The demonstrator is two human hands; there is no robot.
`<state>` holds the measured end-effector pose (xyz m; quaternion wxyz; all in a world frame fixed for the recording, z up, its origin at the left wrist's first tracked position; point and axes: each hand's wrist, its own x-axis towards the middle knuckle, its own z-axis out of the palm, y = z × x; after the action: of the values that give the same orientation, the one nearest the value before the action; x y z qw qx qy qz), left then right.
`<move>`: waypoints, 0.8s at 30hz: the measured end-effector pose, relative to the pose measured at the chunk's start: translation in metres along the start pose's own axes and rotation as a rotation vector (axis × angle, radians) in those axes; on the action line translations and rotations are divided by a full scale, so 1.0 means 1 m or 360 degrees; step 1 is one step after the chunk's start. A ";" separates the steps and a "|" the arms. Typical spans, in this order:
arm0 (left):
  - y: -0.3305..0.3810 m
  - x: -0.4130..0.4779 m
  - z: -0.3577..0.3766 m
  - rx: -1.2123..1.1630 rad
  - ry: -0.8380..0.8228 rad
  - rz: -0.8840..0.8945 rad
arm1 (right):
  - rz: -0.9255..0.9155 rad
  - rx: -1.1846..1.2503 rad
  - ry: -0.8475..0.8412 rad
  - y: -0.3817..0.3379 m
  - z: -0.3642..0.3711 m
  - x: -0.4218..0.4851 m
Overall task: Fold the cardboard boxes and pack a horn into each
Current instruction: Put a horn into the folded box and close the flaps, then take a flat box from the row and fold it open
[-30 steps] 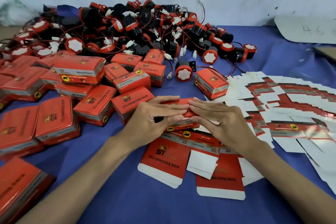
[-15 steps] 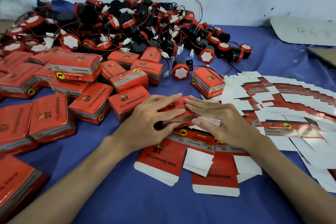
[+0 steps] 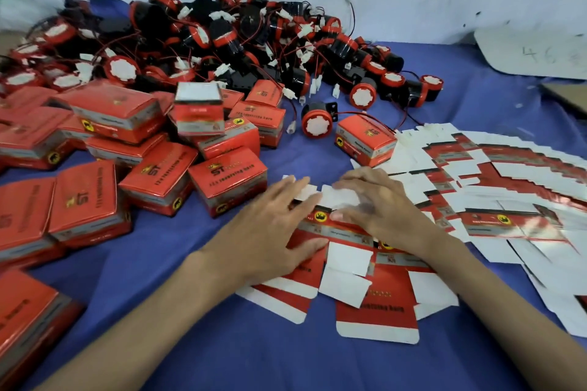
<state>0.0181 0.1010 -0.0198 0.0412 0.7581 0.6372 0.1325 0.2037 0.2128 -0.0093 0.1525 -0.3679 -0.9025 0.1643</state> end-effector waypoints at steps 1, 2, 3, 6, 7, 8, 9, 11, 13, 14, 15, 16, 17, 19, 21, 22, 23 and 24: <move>-0.003 0.002 0.005 0.0026 -0.0093 -0.0080 | 0.0013 -0.0006 -0.0029 0.000 0.001 0.000; -0.005 0.003 0.009 0.0024 -0.0118 -0.0114 | 0.0042 -0.0007 -0.0085 0.001 0.002 0.001; -0.005 0.004 0.011 -0.0027 -0.0098 -0.0128 | 0.0092 0.0018 -0.0152 0.002 0.001 0.002; -0.003 0.007 0.007 -0.0254 0.0028 -0.0145 | 0.0259 0.0256 -0.0167 0.001 -0.003 0.008; -0.001 0.007 0.004 -0.0310 0.0079 -0.0149 | 0.0270 0.0368 -0.0103 -0.001 -0.004 0.010; 0.001 0.008 0.001 -0.0356 0.0129 -0.0159 | 0.0251 0.0504 -0.0031 -0.004 -0.004 0.010; 0.002 0.011 -0.003 -0.0393 0.0190 -0.0174 | 0.0208 0.0648 0.0026 -0.006 -0.006 0.009; 0.004 0.021 -0.017 -0.0517 0.0344 -0.0239 | 0.0097 0.0873 0.0036 -0.011 -0.011 0.005; 0.001 0.036 -0.037 -0.0710 0.0354 -0.0285 | -0.0012 0.1047 -0.0042 -0.014 -0.021 0.006; -0.001 0.042 -0.047 -0.0799 0.0253 -0.0277 | -0.0048 0.1153 -0.0050 -0.015 -0.026 0.008; -0.003 0.045 -0.054 -0.0890 0.0095 -0.0247 | -0.0077 0.1250 -0.0023 -0.015 -0.032 0.012; -0.005 0.046 -0.058 -0.1020 -0.0062 -0.0218 | -0.0099 0.1320 0.0026 -0.015 -0.036 0.015; -0.005 0.045 -0.060 -0.1167 -0.0171 -0.0202 | -0.0108 0.1380 0.0067 -0.015 -0.040 0.019; -0.005 0.040 -0.051 -0.1358 -0.0126 -0.0146 | -0.0056 0.1521 0.0079 -0.011 -0.040 0.022; -0.006 0.034 -0.035 -0.1197 0.0197 -0.0066 | 0.0111 0.1700 -0.0082 -0.003 -0.035 0.022; -0.008 0.032 -0.028 -0.1046 0.0321 -0.0021 | 0.0203 0.1748 -0.0216 0.000 -0.032 0.021; -0.009 0.029 -0.022 -0.0878 0.0401 0.0030 | 0.0260 0.1729 -0.0319 0.002 -0.029 0.020; -0.010 0.028 -0.017 -0.0695 0.0451 0.0083 | 0.0289 0.1648 -0.0345 0.003 -0.025 0.019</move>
<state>0.0085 0.1281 -0.0022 0.1107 0.7213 0.5731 0.3728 0.2025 0.2332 0.0152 0.2051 -0.3020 -0.6784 0.6375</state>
